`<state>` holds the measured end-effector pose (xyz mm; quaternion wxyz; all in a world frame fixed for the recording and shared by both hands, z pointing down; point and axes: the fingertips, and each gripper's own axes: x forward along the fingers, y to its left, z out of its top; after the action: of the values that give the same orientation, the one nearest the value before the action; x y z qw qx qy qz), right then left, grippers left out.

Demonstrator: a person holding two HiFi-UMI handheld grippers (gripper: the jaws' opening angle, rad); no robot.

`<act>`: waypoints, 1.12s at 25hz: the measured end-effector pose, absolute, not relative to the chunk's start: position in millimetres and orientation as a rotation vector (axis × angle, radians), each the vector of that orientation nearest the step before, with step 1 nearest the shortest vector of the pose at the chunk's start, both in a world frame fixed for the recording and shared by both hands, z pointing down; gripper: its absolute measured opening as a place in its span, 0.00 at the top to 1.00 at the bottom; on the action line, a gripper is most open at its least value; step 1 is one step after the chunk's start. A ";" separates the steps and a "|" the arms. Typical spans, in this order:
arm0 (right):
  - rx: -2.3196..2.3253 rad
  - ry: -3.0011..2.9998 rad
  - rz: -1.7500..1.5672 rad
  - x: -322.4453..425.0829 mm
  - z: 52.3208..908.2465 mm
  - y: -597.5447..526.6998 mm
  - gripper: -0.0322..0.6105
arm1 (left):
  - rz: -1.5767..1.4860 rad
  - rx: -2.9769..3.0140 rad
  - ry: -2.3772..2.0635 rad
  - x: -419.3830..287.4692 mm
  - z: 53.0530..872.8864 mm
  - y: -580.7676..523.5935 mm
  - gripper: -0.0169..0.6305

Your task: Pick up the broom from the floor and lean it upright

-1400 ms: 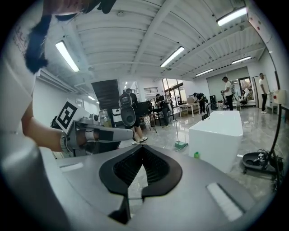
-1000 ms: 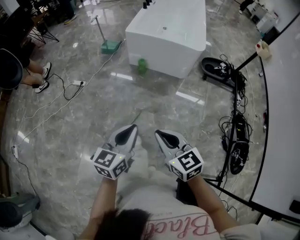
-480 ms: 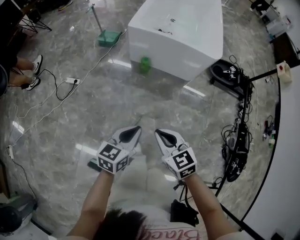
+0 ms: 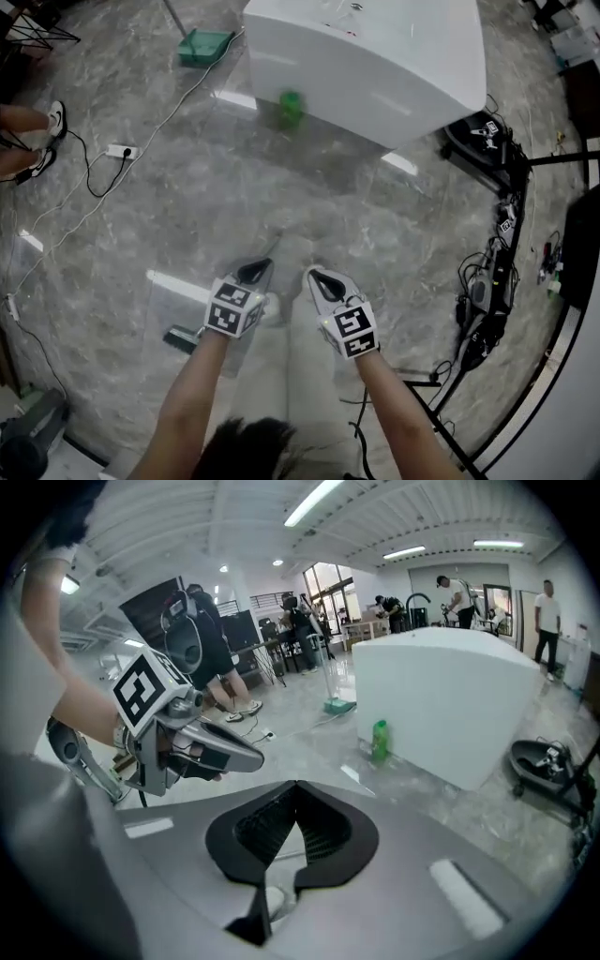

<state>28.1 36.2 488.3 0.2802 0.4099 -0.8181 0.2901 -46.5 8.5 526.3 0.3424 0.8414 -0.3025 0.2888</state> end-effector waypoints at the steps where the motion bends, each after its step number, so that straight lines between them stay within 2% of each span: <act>1: 1.093 -2.180 0.807 29.2 505.7 36.6 0.95 | 0.788 2.163 -0.799 -49.2 550.4 7.8 0.97; 15: 0.909 -2.091 0.940 26.0 713.6 32.2 0.95 | 1.127 1.905 -0.782 -58.1 802.7 15.1 0.96; 19: 0.843 -2.068 0.898 29.4 759.2 31.5 0.95 | 1.226 1.900 -0.760 -59.7 853.1 22.5 0.85; 24: 0.829 -2.051 0.887 39.2 797.3 31.9 0.95 | 1.353 1.893 -0.700 -60.3 902.7 41.8 0.79; 28: 0.776 -2.039 0.842 40.7 824.8 34.2 0.95 | 1.439 1.915 -0.677 -65.7 933.4 45.5 0.79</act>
<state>40.7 34.2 824.8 0.3907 0.3056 -0.8025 0.3315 -65.7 45.5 933.4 0.3204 0.7288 -0.2577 0.5476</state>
